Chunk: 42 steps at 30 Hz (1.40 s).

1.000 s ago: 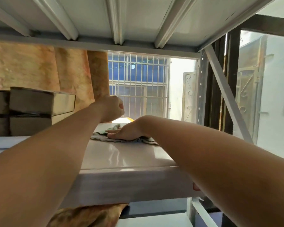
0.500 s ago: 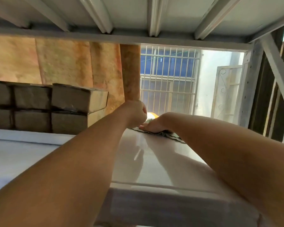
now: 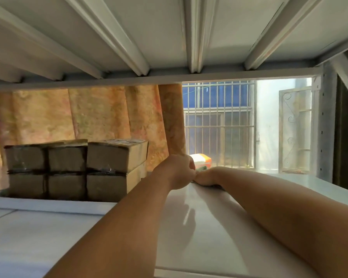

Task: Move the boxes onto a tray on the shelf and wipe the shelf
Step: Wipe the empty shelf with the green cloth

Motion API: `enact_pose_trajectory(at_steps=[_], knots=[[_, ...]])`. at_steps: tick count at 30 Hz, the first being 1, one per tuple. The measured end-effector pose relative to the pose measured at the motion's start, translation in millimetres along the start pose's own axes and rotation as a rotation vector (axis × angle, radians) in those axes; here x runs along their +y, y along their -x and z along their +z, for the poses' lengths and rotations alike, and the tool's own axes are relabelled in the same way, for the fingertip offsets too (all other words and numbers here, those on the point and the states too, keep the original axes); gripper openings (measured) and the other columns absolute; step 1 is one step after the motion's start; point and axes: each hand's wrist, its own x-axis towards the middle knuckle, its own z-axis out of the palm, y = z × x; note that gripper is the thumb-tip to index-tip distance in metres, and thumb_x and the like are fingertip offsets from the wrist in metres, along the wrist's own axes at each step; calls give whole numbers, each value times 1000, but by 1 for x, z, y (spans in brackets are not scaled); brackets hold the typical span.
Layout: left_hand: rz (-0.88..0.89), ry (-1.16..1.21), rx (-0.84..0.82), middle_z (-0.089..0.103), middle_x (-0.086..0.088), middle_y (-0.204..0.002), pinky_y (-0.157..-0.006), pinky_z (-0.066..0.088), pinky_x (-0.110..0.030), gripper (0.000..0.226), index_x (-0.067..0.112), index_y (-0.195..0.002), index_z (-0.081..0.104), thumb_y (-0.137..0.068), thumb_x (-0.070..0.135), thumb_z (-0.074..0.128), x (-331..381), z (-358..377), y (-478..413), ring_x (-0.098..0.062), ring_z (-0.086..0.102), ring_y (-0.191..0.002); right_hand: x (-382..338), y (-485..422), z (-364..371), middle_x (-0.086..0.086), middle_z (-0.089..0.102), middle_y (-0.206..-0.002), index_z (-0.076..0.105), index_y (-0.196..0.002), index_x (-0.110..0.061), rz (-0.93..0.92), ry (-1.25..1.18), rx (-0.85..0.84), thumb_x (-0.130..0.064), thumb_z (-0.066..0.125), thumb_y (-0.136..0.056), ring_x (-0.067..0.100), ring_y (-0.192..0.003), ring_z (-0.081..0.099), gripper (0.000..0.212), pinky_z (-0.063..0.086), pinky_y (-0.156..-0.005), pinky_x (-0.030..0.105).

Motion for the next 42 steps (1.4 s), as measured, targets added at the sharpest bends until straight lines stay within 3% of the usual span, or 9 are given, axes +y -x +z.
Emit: enact_pose_trajectory(at_steps=[4, 15, 18, 21, 26, 29, 35, 39, 42], knots=[[22, -23, -8, 66, -5, -111, -72, 42, -23, 26, 14, -111, 65, -91, 16, 47, 1, 3, -1, -15, 57, -89, 15, 0, 0, 3, 20, -159, 15, -152, -28, 55, 87, 29, -59, 12, -95, 23, -146, 20, 65, 16, -117, 40], [85, -256, -48, 69, -7, -91, -75, 53, -33, 27, 8, -93, 68, -90, 15, 42, 11, 11, 7, -18, 59, -77, 43, 104, -12, 2, 3, -161, 3, -153, -23, 183, 244, -43, -45, 7, -102, 20, -149, 5, 56, 7, -117, 33], [51, -403, 89, 57, -4, -83, -75, 49, -33, 24, 10, -79, 52, -96, 19, 37, 17, 4, 9, -22, 56, -78, 44, 132, -10, 2, 4, -161, 5, -154, -22, 184, 263, -27, -45, 7, -102, 19, -149, 5, 56, 6, -117, 33], [10, -395, 250, 62, -5, -98, -76, 49, -35, 26, 12, -102, 60, -96, 24, 38, 21, -5, 15, -26, 61, -89, 41, 162, -6, 2, 6, -161, 6, -154, -21, 188, 269, -26, -44, 7, -103, 19, -148, 6, 56, 8, -116, 33], [8, -407, 275, 55, 0, -78, -59, 37, -28, 24, 8, -97, 60, -95, 22, 40, 37, 1, 26, -19, 54, -72, 44, 203, 3, 1, 2, -162, 3, -153, -29, 99, 190, -68, -47, 9, -102, 19, -149, 3, 54, 4, -117, 35], [3, -319, 296, 58, -5, -93, -67, 37, -32, 28, 11, -109, 60, -95, 25, 40, 53, -1, 32, -26, 56, -86, 46, 220, 9, -2, 1, -162, 5, -150, -44, 57, 106, -89, -59, 12, -97, 22, -148, 4, 55, 1, -117, 44], [-93, -232, 276, 64, -12, -101, -72, 43, -35, 29, 7, -106, 61, -91, 25, 45, 70, -12, 39, -31, 62, -97, 34, 235, 17, -2, 3, -161, 8, -149, -44, -72, 78, -85, -51, 13, -100, 21, -148, 6, 49, 1, -117, 43], [-71, -111, 153, 60, -6, -89, -76, 50, -34, 32, 7, -109, 59, -91, 29, 45, 72, -23, 45, -26, 61, -88, 9, 238, 24, -1, 3, -162, 9, -151, -39, -164, 32, -92, -47, 14, -102, 19, -148, 3, 50, 0, -117, 39], [-68, -32, 155, 57, -3, -79, -74, 49, -33, 26, 4, -102, 61, -91, 23, 47, 68, -27, 53, -24, 61, -84, -16, 236, 30, 2, 5, -161, 9, -152, -31, -254, 80, -76, -37, 13, -104, 20, -148, 6, 48, 3, -110, 22]])
